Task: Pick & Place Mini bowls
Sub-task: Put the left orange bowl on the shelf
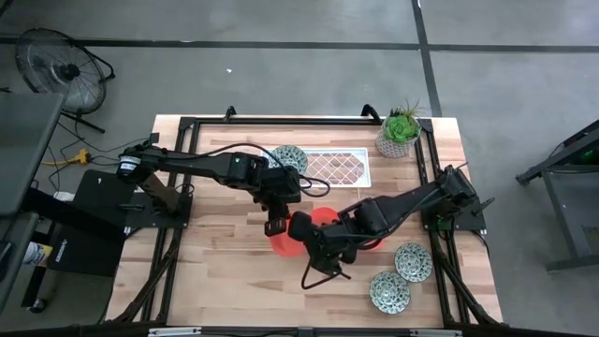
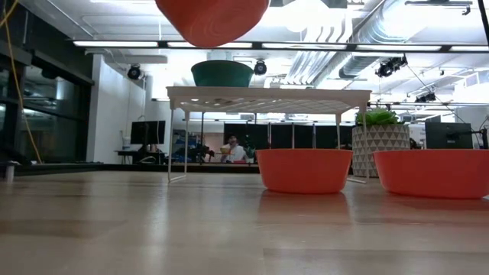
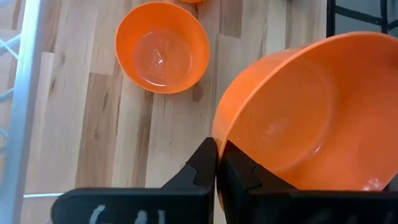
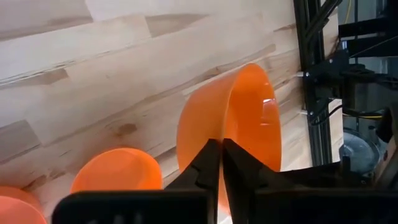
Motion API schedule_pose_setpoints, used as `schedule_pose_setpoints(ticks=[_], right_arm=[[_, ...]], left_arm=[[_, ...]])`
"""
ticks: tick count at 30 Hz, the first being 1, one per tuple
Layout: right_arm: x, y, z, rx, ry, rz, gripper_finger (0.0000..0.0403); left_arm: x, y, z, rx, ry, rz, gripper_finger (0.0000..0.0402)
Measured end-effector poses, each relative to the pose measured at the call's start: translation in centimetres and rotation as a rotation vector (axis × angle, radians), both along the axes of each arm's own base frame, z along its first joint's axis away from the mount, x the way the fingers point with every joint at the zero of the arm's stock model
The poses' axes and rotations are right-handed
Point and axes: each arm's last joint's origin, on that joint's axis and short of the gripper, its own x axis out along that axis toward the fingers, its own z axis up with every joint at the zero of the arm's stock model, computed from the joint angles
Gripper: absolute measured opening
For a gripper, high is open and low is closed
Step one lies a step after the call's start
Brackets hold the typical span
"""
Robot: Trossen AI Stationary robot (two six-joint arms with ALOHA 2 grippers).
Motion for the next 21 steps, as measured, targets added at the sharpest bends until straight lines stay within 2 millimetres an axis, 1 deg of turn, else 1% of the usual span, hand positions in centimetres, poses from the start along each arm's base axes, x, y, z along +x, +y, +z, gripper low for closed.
schedule_pose_setpoints(ticks=[11,17,21], right_arm=[[-0.16,0.22,-0.04,-0.019,-0.005,-0.031,0.0001],[-0.42,0.36,-0.17,-0.035,0.009,-0.054,0.0],[-0.67,0.25,-0.34,-0.018,0.042,-0.084,0.0]], left_arm=[[0.14,0.05,0.09,0.027,-0.024,-0.011,0.0007],[0.12,0.05,0.12,0.037,-0.029,-0.028,0.003],[0.13,0.05,0.12,0.056,-0.038,-0.058,0.0057]])
